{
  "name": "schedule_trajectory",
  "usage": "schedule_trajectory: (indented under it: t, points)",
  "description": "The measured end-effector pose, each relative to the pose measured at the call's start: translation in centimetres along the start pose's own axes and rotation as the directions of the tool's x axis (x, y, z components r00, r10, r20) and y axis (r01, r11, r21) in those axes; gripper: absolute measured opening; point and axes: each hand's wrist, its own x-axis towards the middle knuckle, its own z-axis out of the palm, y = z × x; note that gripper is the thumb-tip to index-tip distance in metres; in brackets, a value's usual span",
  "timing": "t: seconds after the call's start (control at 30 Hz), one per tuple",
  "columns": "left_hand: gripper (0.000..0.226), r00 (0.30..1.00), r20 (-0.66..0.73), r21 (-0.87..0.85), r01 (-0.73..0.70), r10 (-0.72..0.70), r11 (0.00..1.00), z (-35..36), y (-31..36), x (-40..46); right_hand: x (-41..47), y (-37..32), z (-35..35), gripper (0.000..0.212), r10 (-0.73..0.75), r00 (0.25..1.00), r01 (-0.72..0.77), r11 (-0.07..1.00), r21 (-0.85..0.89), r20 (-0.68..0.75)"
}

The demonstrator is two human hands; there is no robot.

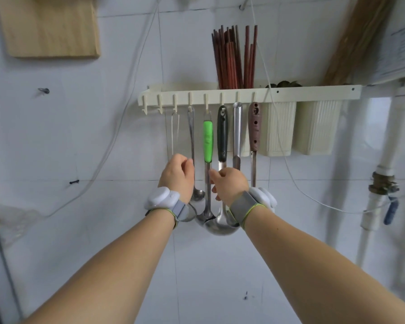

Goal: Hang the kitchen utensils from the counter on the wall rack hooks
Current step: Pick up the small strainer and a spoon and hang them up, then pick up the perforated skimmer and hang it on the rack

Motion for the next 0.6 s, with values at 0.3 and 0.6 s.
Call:
schedule_trajectory:
  t: [0.3, 0.6]
  points:
    - [0.019, 0.992, 0.122, -0.085, -0.014, 0.024, 0.996, 6.0, 9.3, -5.7, -3.9, 5.1, -9.9, 0.018, 0.026, 0.999, -0.023, 0.998, -0.066, 0.033]
    - [0.018, 0.924, 0.381, -0.263, 0.115, -0.006, 0.958, 18.0, 23.1, -18.2, -10.5, 17.4, -27.1, 0.019, 0.208, 0.975, -0.214, 0.974, -0.080, -0.072]
